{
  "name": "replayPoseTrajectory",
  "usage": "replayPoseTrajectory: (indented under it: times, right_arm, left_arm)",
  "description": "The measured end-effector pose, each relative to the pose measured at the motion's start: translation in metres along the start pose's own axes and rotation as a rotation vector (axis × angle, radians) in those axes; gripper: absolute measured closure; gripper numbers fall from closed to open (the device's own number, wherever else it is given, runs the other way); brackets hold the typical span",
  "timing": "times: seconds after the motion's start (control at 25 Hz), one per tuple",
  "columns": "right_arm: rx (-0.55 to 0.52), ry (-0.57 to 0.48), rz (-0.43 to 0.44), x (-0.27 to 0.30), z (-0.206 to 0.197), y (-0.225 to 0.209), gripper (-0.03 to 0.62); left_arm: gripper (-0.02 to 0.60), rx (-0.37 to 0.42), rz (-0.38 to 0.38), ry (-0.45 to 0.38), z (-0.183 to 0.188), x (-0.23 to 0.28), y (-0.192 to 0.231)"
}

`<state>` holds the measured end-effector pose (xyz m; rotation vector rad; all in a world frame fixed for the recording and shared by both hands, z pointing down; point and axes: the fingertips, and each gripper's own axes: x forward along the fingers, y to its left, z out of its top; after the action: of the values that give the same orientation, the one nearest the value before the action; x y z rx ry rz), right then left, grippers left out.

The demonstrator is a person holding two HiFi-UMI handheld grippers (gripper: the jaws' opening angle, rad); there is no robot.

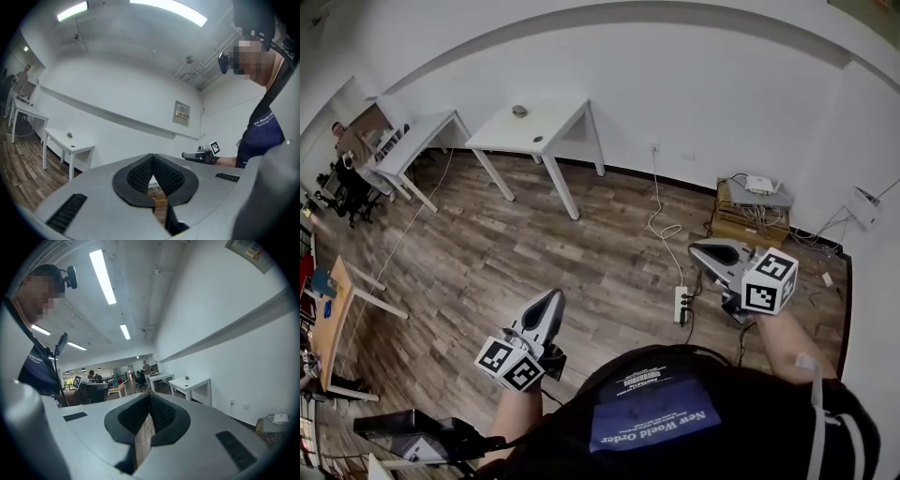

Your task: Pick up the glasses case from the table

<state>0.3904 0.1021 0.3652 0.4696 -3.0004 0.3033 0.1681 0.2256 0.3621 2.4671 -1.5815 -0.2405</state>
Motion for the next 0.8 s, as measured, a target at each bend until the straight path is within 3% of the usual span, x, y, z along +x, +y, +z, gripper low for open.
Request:
replayPoseTrajectory:
  times: [0.16, 0.32, 0.6, 0.8]
  right_arm:
    - [-0.006, 0.028, 0.010, 0.053, 0.000, 0.001, 0.594]
    - [-0.001, 0.033, 0.017, 0.090, 0.005, -0.025, 0.594]
    - [-0.011, 0.017, 0.074, 0.148, 0.021, -0.112, 0.594]
    - [-0.039, 0.022, 0.144, 0.195, 0.054, -0.194, 0.594]
  left_arm:
    - [0.584, -0.005, 0.010, -0.020, 0.011, -0.008, 0.049]
    - [0.584, -0.022, 0.033, -0.018, 0.015, 0.008, 0.092]
    - [0.584, 0.010, 0.102, -0.025, 0.025, 0.072, 0.147]
    - [0.584, 0.014, 0.147, -0.047, 0.051, 0.154, 0.186]
